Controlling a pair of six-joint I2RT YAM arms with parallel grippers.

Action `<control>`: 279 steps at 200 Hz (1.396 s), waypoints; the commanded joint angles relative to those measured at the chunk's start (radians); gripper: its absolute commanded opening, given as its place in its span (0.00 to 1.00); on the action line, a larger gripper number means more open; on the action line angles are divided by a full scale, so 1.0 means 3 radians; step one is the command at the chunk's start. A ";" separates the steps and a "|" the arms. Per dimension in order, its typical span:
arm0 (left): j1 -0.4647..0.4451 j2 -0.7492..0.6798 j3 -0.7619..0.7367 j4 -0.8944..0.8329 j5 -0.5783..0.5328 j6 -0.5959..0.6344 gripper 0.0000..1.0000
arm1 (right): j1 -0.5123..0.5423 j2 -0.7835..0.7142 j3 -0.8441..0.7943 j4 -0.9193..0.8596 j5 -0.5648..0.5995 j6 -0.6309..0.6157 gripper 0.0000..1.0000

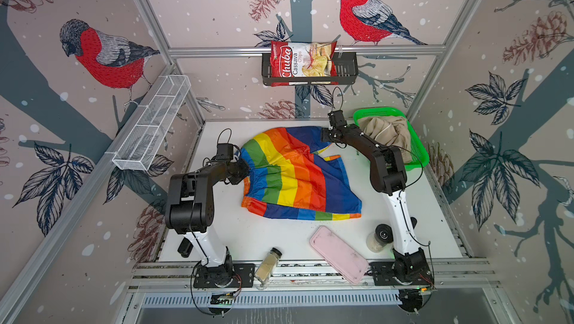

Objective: Fold and stack the shorts

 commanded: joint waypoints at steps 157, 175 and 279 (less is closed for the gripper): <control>0.0181 -0.0005 0.0172 -0.0266 -0.0353 0.0063 0.00 | -0.0186 -0.1761 -0.1947 0.0881 0.0903 0.0121 0.00; 0.0185 0.0002 0.0161 -0.0264 -0.0357 0.0064 0.00 | -0.0041 -0.1730 -0.2139 0.0979 0.0860 0.0141 0.01; -0.0206 -0.0791 0.0151 -0.0757 -0.0876 0.0231 0.70 | 0.0120 -0.1285 -0.2206 0.0806 0.0350 0.0307 0.64</control>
